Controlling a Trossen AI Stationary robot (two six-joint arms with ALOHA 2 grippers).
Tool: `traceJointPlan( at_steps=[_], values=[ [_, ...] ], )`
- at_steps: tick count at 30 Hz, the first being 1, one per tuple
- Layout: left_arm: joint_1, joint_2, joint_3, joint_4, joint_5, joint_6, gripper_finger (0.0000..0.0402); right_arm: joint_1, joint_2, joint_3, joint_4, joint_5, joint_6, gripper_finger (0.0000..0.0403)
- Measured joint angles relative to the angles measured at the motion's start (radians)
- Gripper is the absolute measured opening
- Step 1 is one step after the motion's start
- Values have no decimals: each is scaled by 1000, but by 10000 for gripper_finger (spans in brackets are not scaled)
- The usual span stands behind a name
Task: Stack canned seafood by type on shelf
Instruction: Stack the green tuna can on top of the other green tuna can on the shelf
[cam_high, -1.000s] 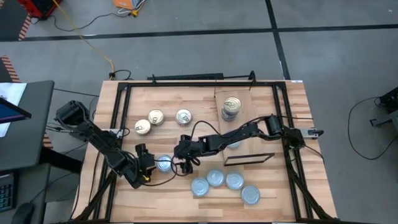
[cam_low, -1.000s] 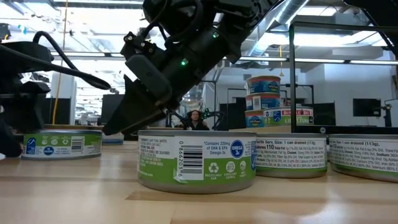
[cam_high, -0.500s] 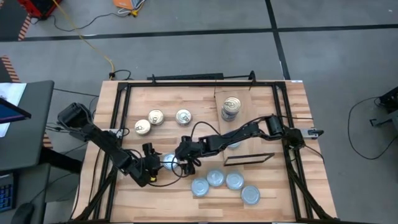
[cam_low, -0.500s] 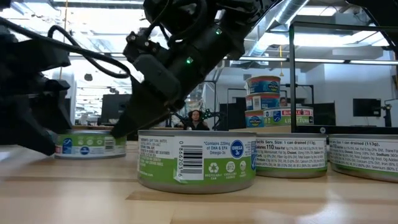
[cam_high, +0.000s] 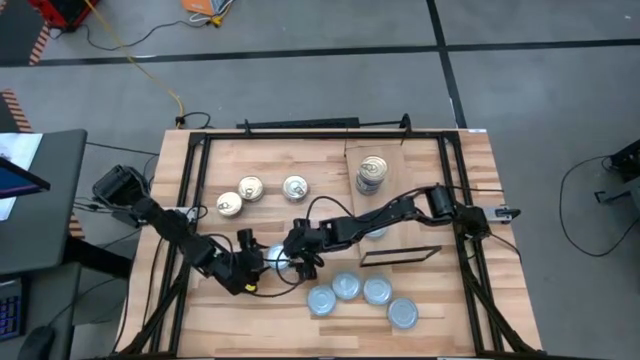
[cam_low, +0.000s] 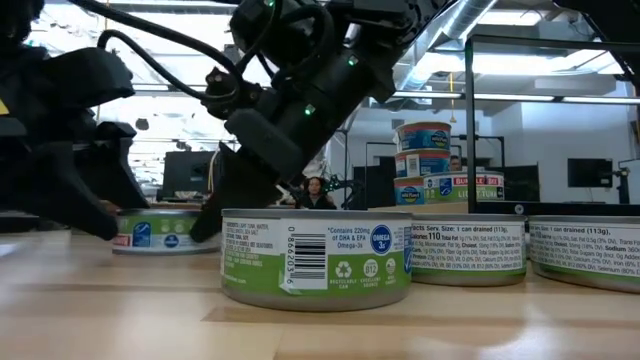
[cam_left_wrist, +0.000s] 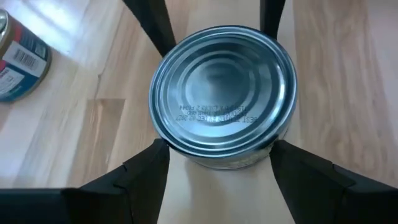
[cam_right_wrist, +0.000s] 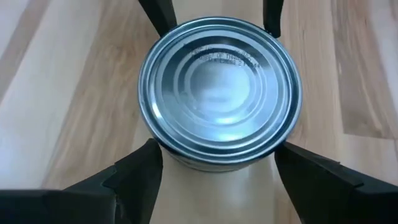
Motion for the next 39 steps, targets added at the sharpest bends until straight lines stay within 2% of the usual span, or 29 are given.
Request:
traceJointPlan(
  at_steps=[8, 18, 23, 27, 35, 39],
  values=[
    [43, 0, -1, 27, 26, 49, 266, 0, -8, 5, -13, 3, -1, 324],
    [45, 1, -2, 17, 26, 69, 266, 2, -19, 156, -140, 4, -7, 320],
    [47, -2, 5, 78, -76, 126, 265, 7, -22, 214, -83, 4, -36, 319],
    [47, -2, 6, 74, -100, 132, 265, 7, -13, 234, -126, 4, -38, 319],
    [45, -2, 4, 58, -1, 132, 265, -9, -18, 234, -246, 7, 17, 319],
    [44, -11, 7, 58, 44, 171, 265, -1, -59, 236, -377, 6, 25, 318]
  ],
)
